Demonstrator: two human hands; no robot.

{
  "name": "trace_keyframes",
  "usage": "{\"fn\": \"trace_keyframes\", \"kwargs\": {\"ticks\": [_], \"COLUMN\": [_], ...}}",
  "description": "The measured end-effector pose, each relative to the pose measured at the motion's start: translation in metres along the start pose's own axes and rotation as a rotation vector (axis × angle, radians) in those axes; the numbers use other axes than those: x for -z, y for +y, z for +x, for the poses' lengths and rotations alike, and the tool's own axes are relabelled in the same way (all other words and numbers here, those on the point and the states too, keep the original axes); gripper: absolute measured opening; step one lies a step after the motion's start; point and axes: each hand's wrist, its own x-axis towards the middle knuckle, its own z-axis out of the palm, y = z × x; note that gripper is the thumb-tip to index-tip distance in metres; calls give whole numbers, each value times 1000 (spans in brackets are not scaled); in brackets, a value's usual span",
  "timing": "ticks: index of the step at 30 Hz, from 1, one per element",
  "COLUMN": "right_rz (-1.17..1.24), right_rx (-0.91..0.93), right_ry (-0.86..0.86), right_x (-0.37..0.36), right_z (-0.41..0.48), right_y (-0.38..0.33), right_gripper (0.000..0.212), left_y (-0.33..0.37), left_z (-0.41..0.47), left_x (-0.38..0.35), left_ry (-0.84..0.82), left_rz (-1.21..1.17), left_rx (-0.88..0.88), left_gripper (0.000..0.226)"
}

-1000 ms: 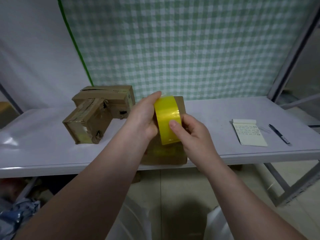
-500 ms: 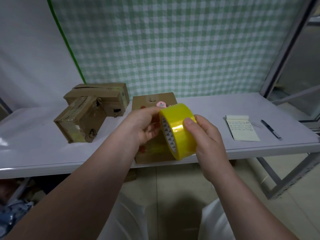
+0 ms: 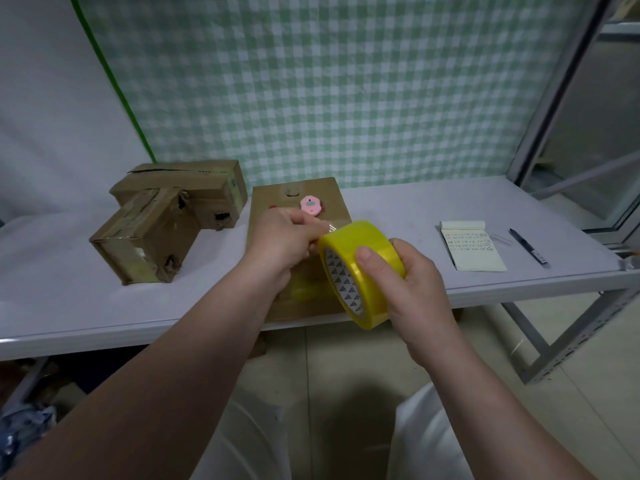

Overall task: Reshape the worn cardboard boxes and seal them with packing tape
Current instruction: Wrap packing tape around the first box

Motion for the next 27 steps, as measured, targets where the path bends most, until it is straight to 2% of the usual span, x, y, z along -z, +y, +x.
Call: {"fn": "trace_keyframes", "kwargs": {"ticks": [2, 4, 10, 13, 18, 23, 27], "right_rz": [-72, -176, -340, -420, -343, -291, -268], "right_rx": [-1, -35, -159, -180, -209, -220, -225], "right_ry": [4, 2, 49, 78, 108, 147, 156], "right_x": [5, 9, 11, 10, 0, -9, -12], "right_z": [0, -2, -7, -6, -10, -10, -8], "right_y": [3, 10, 19, 17, 21, 22, 22], "right_gripper": [33, 35, 51, 47, 47, 48, 47], "left_y": [2, 9, 14, 8, -1, -6, -7], "left_z": [2, 8, 17, 22, 36, 45, 50], "left_x": [-1, 3, -1, -7, -12, -11, -11], "left_ry": [54, 109, 52, 24, -28, 17, 26], "left_rz": [8, 2, 189, 244, 410, 556, 577], "left_rx": [-64, -137, -304, -326, -318, -336, -330], "left_gripper": [17, 20, 14, 14, 12, 17, 23]}}
